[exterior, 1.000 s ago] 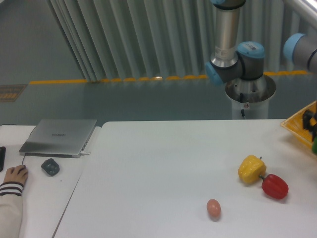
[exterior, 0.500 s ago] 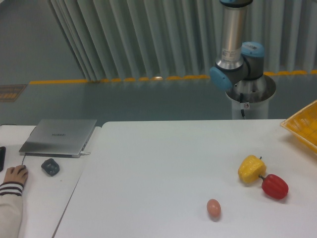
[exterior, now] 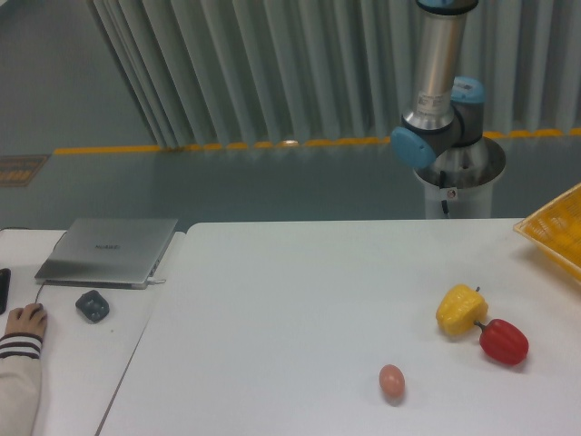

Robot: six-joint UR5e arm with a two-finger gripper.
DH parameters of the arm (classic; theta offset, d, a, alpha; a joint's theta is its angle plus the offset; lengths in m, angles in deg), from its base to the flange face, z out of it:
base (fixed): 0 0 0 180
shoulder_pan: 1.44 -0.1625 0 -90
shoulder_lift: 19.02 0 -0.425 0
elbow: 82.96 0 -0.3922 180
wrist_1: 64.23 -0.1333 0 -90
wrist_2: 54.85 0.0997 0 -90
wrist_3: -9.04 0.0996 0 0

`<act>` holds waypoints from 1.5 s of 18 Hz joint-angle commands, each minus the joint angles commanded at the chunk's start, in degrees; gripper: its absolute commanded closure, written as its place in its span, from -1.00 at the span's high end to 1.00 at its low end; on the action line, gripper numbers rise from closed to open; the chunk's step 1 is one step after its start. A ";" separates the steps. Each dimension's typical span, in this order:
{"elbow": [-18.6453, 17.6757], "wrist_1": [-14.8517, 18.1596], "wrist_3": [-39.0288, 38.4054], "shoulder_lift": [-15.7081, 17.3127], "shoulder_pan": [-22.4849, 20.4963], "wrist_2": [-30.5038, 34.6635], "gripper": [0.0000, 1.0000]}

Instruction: Place the green peppers in a basket

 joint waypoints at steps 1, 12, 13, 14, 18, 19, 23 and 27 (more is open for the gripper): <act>0.09 0.00 0.70 0.00 0.00 0.00 1.00; 4.03 0.09 1.58 -0.26 10.09 -5.63 1.00; 4.91 0.00 1.67 -1.22 11.41 -5.63 1.00; 5.62 -0.09 1.67 -1.75 12.73 -5.45 1.00; 8.00 -0.09 4.21 -4.48 15.56 -5.19 1.00; 8.00 -0.09 4.31 -4.57 15.64 -5.19 1.00; 8.09 -0.26 4.40 -5.01 16.78 -3.61 1.00; 8.17 -0.26 4.31 -5.62 17.49 -2.99 1.00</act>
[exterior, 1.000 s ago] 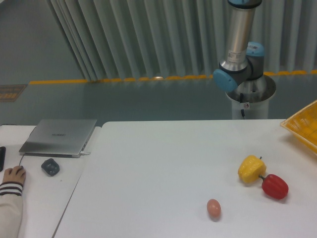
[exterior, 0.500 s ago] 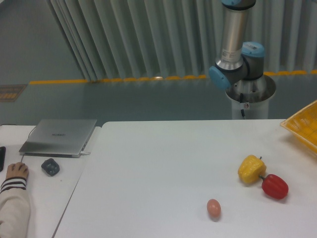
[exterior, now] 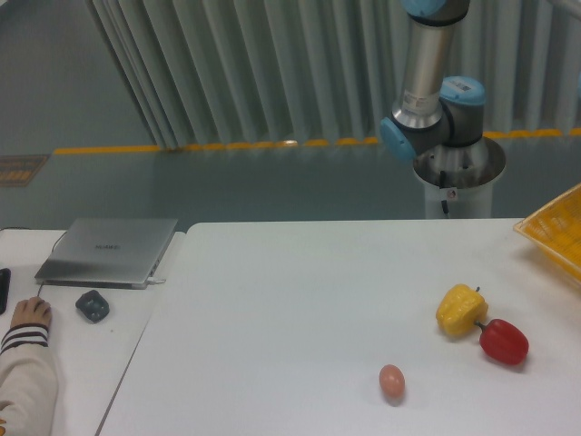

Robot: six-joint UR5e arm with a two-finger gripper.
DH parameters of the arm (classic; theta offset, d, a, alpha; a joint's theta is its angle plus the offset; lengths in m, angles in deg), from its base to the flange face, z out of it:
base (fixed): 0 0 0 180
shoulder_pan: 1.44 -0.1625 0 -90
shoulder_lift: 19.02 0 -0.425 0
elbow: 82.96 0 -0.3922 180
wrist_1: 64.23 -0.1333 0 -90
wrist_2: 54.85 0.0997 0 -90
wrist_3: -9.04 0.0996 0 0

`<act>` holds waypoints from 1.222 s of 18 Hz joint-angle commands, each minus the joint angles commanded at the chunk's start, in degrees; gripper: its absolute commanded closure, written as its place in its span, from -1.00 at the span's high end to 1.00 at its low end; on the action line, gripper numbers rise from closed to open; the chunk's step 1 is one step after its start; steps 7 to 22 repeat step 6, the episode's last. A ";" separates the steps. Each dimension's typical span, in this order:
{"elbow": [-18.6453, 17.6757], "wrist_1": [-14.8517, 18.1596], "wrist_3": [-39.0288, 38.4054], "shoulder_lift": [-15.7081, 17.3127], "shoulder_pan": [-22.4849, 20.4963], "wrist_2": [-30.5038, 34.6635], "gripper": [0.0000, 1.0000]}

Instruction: Place the green peppers in a basket

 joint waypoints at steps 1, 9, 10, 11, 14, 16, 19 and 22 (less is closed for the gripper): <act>0.00 -0.17 0.00 0.00 0.00 0.00 1.00; -0.09 -0.26 0.00 0.09 0.00 0.00 1.00; -0.09 -0.26 0.00 0.09 0.00 0.00 1.00; -0.09 -0.26 0.00 0.09 0.00 0.00 1.00; -0.09 -0.26 0.00 0.09 0.00 0.00 1.00; -0.09 -0.26 0.00 0.09 0.00 0.00 1.00; -0.09 -0.26 0.00 0.09 0.00 0.00 1.00; -0.09 -0.26 0.00 0.09 0.00 0.00 1.00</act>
